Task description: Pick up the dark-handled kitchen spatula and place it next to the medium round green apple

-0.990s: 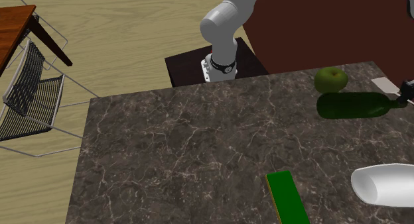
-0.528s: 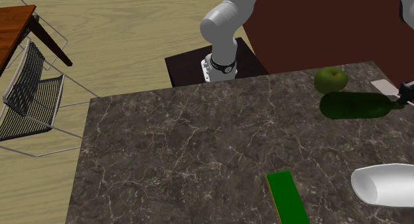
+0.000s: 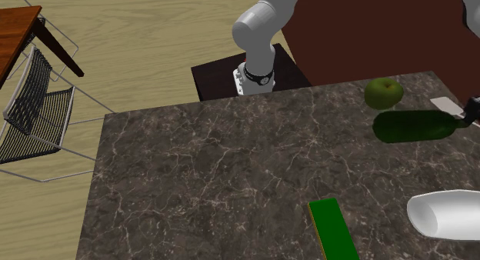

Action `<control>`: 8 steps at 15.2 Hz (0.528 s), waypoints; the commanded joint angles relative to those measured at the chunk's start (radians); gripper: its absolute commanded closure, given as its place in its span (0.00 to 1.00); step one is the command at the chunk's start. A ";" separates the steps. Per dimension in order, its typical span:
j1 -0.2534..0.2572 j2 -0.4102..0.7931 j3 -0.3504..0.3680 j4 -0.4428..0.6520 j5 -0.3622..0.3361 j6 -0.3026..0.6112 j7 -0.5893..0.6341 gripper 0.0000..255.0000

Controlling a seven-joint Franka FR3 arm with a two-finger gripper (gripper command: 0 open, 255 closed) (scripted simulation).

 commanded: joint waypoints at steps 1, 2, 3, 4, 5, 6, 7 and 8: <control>-0.006 0.026 -0.004 -0.037 0.002 -0.040 -0.003 0.00; 0.000 0.013 -0.001 -0.059 0.000 -0.032 0.010 0.00; -0.002 0.007 -0.001 -0.067 0.002 -0.030 0.009 0.00; -0.003 0.014 -0.001 -0.047 0.004 -0.043 0.002 0.00; 0.011 0.035 -0.009 -0.009 0.005 -0.058 0.002 0.00; 0.012 0.016 -0.007 -0.002 0.015 -0.083 -0.004 0.00; 0.012 -0.002 -0.003 0.006 0.024 -0.108 -0.010 0.00; 0.012 -0.019 0.002 0.016 0.032 -0.134 -0.015 0.00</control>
